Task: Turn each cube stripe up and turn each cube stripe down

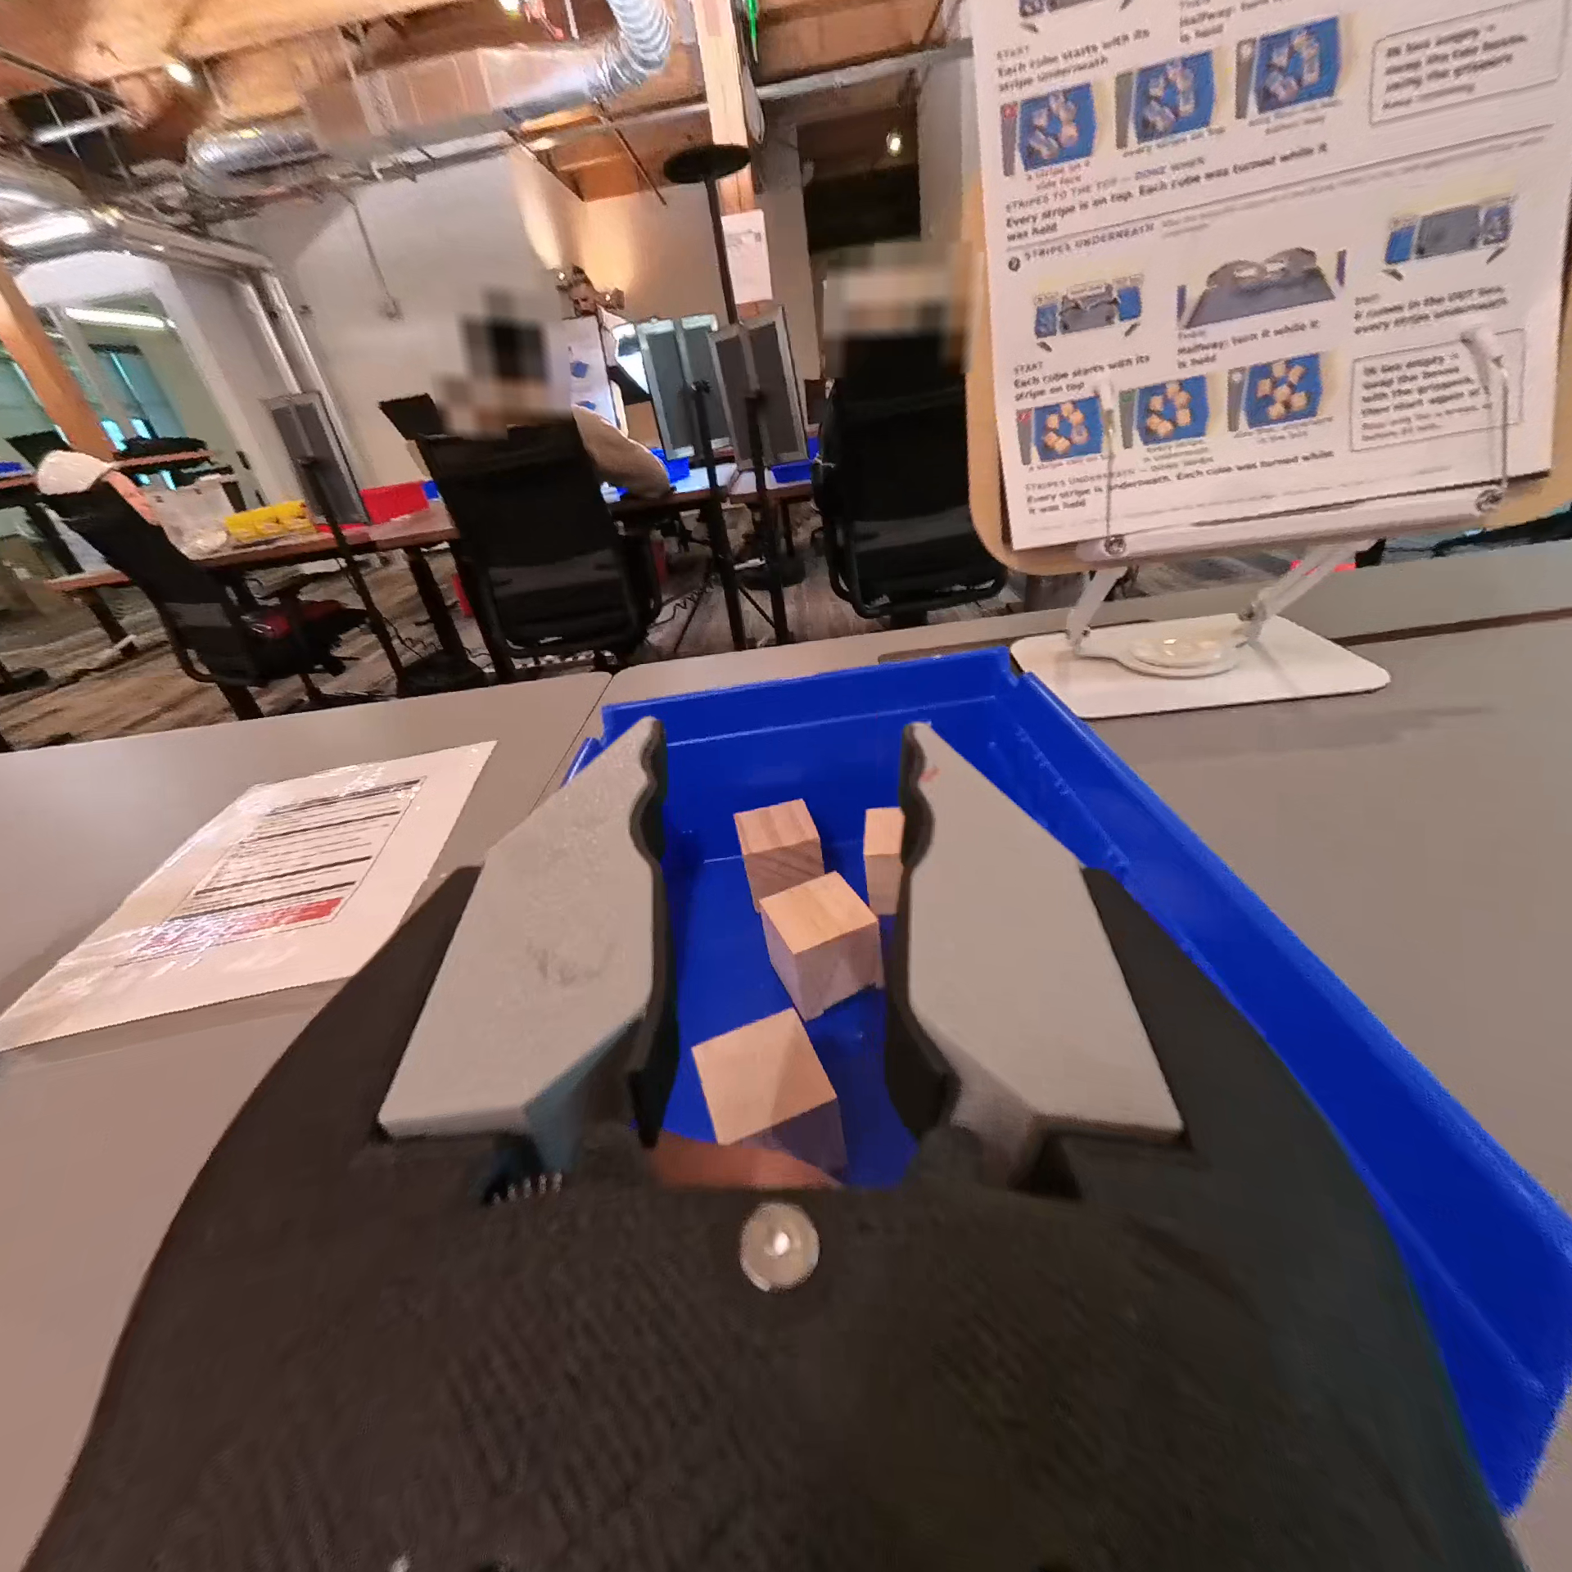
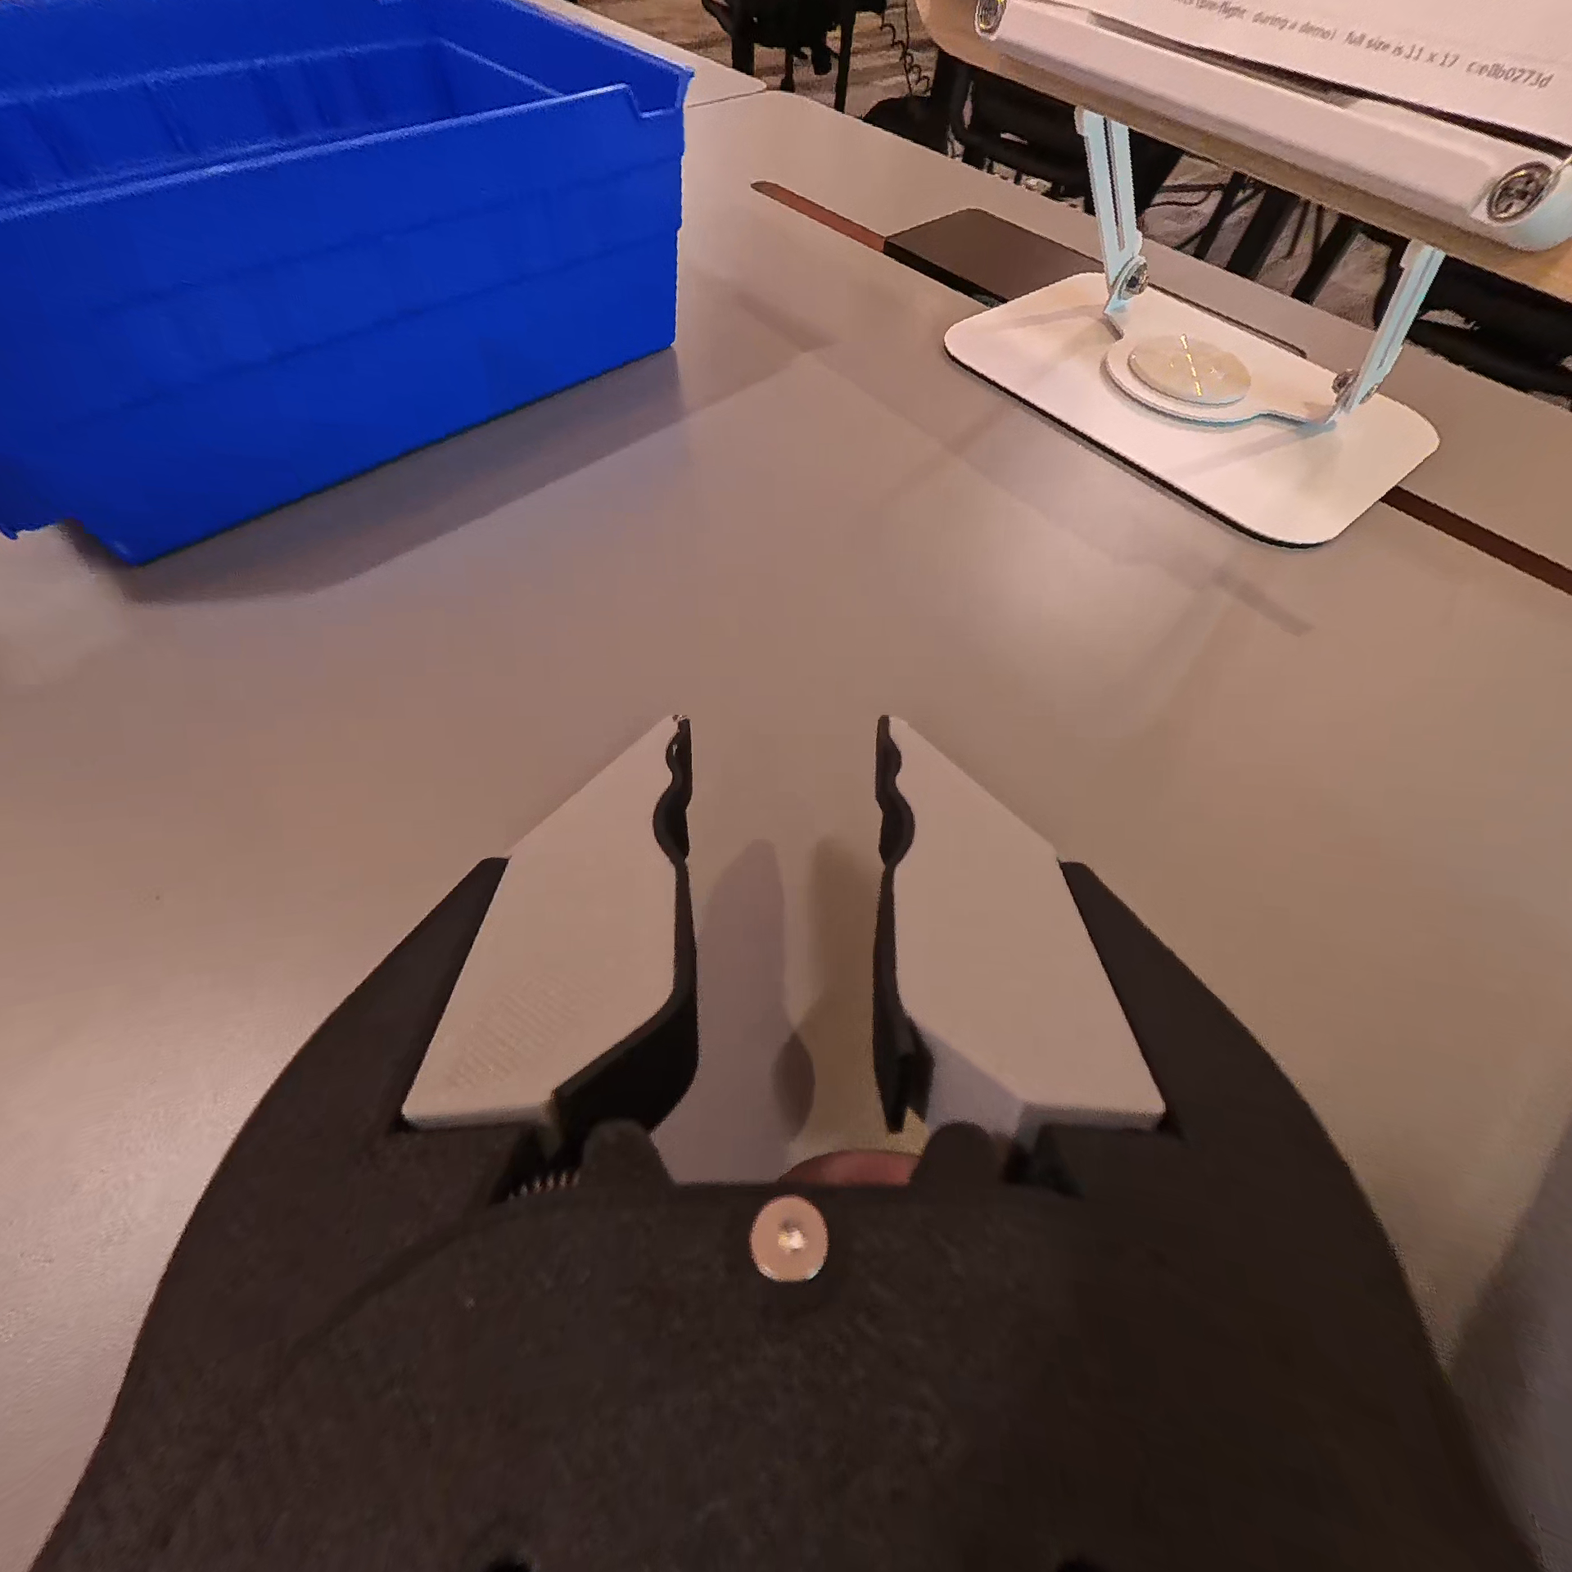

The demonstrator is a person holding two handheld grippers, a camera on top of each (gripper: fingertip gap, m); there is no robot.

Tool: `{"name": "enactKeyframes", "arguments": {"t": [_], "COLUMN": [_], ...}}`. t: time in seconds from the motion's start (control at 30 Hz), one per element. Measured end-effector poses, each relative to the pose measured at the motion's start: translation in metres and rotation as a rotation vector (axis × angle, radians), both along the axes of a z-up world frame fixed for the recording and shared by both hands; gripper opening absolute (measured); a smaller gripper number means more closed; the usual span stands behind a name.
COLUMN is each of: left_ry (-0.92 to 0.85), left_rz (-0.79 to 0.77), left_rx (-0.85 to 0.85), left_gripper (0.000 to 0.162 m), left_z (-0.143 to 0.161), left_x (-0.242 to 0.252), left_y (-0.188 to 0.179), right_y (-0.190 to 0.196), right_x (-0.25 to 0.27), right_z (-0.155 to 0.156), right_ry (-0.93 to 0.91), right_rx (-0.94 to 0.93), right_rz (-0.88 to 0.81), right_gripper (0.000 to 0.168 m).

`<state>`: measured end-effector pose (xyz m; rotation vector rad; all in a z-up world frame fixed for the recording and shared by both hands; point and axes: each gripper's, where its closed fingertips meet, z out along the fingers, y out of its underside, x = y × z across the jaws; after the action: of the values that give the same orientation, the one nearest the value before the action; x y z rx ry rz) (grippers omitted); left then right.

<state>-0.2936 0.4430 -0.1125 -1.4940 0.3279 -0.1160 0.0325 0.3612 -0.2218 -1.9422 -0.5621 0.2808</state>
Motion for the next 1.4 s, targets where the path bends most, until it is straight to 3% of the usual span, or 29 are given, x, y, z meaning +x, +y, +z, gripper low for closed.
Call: {"name": "enactKeyframes", "arguments": {"t": [0.1, 0.2, 0.3, 0.33, 0.4, 0.5, 0.7, 1.17, 1.4], "left_ry": [0.025, 0.054, 0.007, -0.002, 0.024, 0.100, 0.139, 0.132, 0.247], "left_rz": [0.025, 0.028, -0.035, -0.076, -0.102, 0.018, 0.034, 0.071, 0.081], "left_rx": [-0.024, -0.226, -0.473, -0.549, -0.621, -0.654, -0.791, -0.851, -0.911], "left_gripper": [0.054, 0.054, 0.026, 0.025, 0.038, 0.052, 0.059, 0.059, 0.051], "left_z": [-0.002, -0.025, -0.055, -0.064, -0.074, -0.085, -0.119, -0.131, -0.141], "left_x": [-0.005, -0.008, -0.005, 0.001, 0.004, -0.014, -0.015, -0.020, -0.027], "left_y": [-0.001, 0.004, 0.009, 0.007, 0.006, 0.013, 0.013, 0.021, 0.019], "right_y": [0.000, -0.001, -0.001, -0.002, -0.003, -0.004, -0.006, -0.009, -0.008], "right_x": [0.000, 0.000, -0.003, -0.004, -0.006, -0.008, -0.009, -0.012, -0.012], "right_z": [0.000, 0.001, -0.002, -0.003, -0.003, -0.001, 0.004, 0.006, 0.006], "right_ry": [0.009, 0.006, 0.009, 0.009, 0.003, -0.014, 0.009, 0.002, 0.005], "right_rx": [-0.003, 0.002, -0.011, -0.016, -0.015, 0.001, 0.007, 0.023, 0.018], "right_rz": [0.001, 0.002, 0.010, 0.015, 0.023, 0.027, 0.032, 0.042, 0.043], "right_gripper": [0.040, 0.040, 0.040, 0.041, 0.041, 0.041, 0.041, 0.040, 0.039]}}
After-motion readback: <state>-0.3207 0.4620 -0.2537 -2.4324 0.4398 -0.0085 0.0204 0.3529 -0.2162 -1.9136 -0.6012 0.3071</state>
